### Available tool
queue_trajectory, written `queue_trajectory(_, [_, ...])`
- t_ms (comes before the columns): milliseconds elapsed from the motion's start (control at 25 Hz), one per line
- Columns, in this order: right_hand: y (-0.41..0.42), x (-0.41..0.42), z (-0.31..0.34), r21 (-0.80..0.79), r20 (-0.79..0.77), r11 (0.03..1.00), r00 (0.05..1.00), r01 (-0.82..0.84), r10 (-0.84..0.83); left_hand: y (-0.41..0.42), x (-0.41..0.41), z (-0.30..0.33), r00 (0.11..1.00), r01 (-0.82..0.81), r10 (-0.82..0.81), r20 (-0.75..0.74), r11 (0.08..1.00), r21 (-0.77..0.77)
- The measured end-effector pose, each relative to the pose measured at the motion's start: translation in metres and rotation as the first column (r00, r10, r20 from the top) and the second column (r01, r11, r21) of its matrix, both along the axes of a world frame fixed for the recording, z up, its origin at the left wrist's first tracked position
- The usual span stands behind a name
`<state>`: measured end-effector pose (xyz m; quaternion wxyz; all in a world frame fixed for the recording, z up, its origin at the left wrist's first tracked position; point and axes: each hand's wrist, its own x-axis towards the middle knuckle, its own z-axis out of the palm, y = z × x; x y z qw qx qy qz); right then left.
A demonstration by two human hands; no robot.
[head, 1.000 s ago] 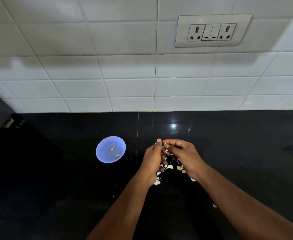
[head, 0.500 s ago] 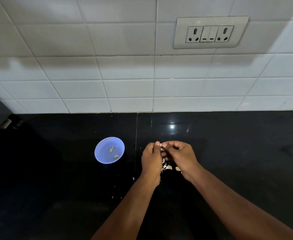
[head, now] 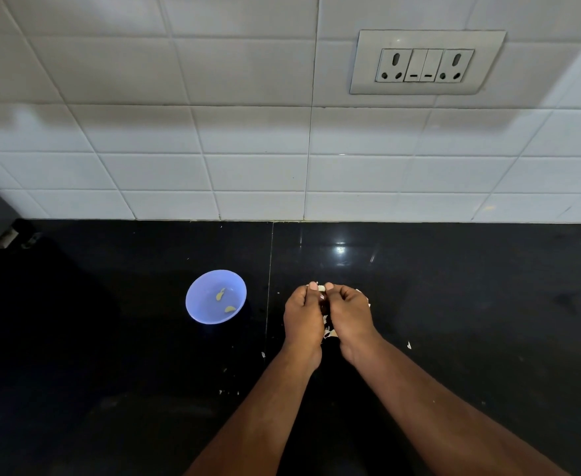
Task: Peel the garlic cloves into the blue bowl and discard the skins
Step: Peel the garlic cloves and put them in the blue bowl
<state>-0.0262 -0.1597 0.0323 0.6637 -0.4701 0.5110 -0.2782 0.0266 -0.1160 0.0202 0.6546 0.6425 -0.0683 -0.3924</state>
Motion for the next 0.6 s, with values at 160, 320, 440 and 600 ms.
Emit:
queue_trajectory(160, [-0.003, -0.002, 0.004, -0.165, -0.215, 0.977, 0.972, -0.137, 0.1, 0.0, 0.003, 0.0, 0.999, 0.042, -0.042, 0.021, 0.999, 0.024])
queue_trajectory(320, [-0.01, -0.013, 0.013, -0.215, -0.109, 0.956, 0.978, -0.197, 0.177, -0.001, 0.01, 0.003, 0.995, 0.052, -0.052, 0.084, 0.999, 0.002])
queue_trajectory(440, [-0.015, -0.017, 0.017, -0.232, -0.143, 0.939, 0.964, -0.255, 0.226, 0.0, 0.013, 0.005, 0.987, 0.059, -0.062, 0.149, 0.998, 0.025])
queue_trajectory(600, [-0.021, -0.017, 0.014, -0.257, -0.129, 0.932, 0.965, -0.256, 0.229, -0.001, 0.011, 0.005, 0.987, 0.065, -0.066, 0.146, 0.998, 0.011])
